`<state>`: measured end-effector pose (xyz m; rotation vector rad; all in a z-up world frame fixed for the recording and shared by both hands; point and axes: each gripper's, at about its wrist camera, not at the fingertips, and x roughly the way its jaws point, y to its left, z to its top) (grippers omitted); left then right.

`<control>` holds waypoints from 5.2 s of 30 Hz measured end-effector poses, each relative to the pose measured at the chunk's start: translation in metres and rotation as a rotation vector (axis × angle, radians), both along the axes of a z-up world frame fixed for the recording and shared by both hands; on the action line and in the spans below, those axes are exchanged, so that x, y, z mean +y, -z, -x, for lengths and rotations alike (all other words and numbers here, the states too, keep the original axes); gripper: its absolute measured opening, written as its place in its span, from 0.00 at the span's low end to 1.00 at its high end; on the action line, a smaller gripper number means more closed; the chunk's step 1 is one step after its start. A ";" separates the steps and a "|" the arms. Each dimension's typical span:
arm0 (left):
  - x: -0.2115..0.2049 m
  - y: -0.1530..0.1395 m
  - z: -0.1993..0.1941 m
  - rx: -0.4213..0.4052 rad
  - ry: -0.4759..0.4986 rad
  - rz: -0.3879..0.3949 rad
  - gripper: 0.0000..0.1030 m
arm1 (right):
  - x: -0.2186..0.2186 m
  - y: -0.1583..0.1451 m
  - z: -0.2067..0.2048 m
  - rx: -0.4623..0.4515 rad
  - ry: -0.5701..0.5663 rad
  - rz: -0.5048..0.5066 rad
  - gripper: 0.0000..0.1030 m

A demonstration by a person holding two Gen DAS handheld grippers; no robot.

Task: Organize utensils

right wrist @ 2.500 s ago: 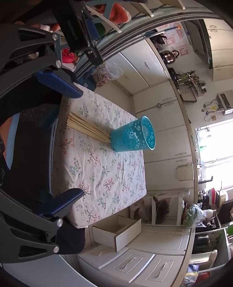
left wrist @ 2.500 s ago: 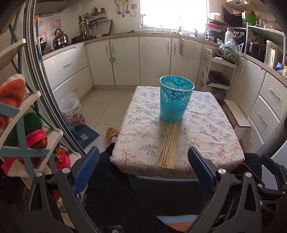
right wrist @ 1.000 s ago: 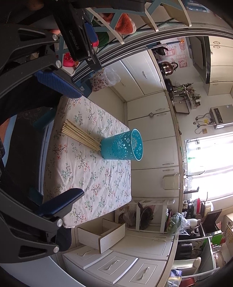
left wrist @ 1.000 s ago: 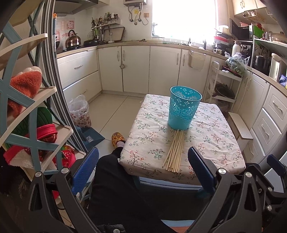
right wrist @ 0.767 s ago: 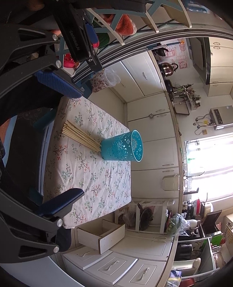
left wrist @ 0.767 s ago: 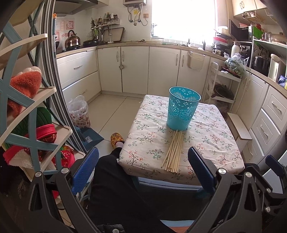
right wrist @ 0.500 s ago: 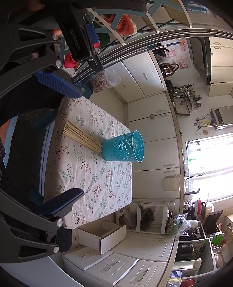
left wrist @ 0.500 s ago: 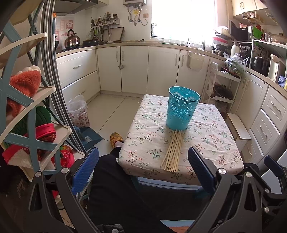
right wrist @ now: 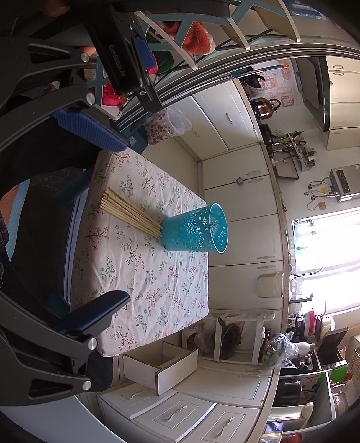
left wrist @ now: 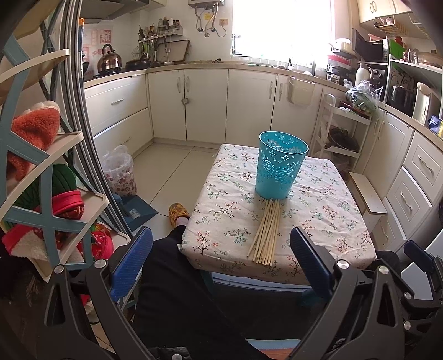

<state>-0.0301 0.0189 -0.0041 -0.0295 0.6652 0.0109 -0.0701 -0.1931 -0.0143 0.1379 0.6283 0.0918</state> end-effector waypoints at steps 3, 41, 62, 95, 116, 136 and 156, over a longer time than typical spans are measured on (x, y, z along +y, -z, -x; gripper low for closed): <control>-0.001 0.001 -0.002 0.003 0.002 -0.001 0.93 | -0.001 0.001 -0.002 0.004 -0.001 -0.002 0.93; -0.011 0.111 -0.177 0.243 0.055 0.002 0.93 | 0.002 0.174 -0.234 0.455 -0.021 -0.123 0.21; -0.065 0.185 -0.275 0.351 0.129 -0.089 0.93 | -0.028 0.180 -0.267 0.428 -0.143 -0.041 0.19; -0.058 0.195 -0.295 0.348 0.202 -0.117 0.86 | 0.009 0.180 -0.281 0.354 -0.193 0.101 0.25; -0.069 0.202 -0.295 0.386 0.243 -0.096 0.86 | -0.027 0.172 -0.273 0.415 -0.201 -0.011 0.26; -0.064 0.200 -0.314 0.396 0.193 -0.135 0.66 | -0.031 0.163 -0.273 0.504 -0.396 0.220 0.15; -0.075 0.195 -0.306 0.410 0.238 -0.133 0.05 | -0.028 0.145 -0.248 0.541 -0.414 0.303 0.05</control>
